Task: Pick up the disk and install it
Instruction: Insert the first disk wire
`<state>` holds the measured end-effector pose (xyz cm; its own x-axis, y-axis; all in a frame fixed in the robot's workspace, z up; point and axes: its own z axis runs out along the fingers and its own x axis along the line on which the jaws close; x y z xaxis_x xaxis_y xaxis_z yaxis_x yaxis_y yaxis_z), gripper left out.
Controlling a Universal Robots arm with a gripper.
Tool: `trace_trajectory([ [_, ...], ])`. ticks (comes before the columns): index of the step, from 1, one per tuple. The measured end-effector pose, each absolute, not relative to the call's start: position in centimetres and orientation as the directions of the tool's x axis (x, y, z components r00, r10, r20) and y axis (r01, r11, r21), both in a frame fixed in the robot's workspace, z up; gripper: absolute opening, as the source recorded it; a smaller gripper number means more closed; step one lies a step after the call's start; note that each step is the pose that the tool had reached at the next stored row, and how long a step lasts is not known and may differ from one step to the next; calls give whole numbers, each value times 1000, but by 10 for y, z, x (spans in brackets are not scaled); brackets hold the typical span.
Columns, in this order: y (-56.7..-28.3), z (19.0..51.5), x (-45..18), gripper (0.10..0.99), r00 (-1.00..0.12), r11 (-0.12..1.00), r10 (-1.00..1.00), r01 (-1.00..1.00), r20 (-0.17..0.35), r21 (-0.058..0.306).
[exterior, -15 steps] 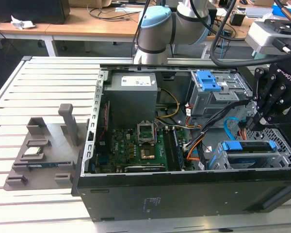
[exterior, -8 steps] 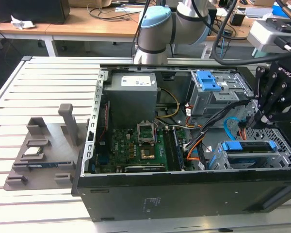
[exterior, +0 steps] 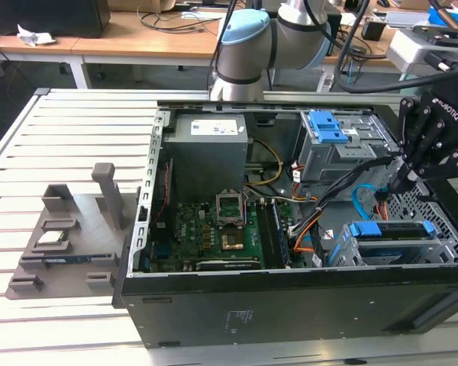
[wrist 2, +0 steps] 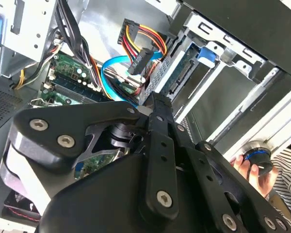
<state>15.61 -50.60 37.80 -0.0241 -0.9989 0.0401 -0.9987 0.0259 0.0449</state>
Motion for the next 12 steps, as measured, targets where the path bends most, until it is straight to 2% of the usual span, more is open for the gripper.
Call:
trace_trajectory([
  [12, -486, 368, 171, 106, -24, 27, -998, -999, 59, 44],
])
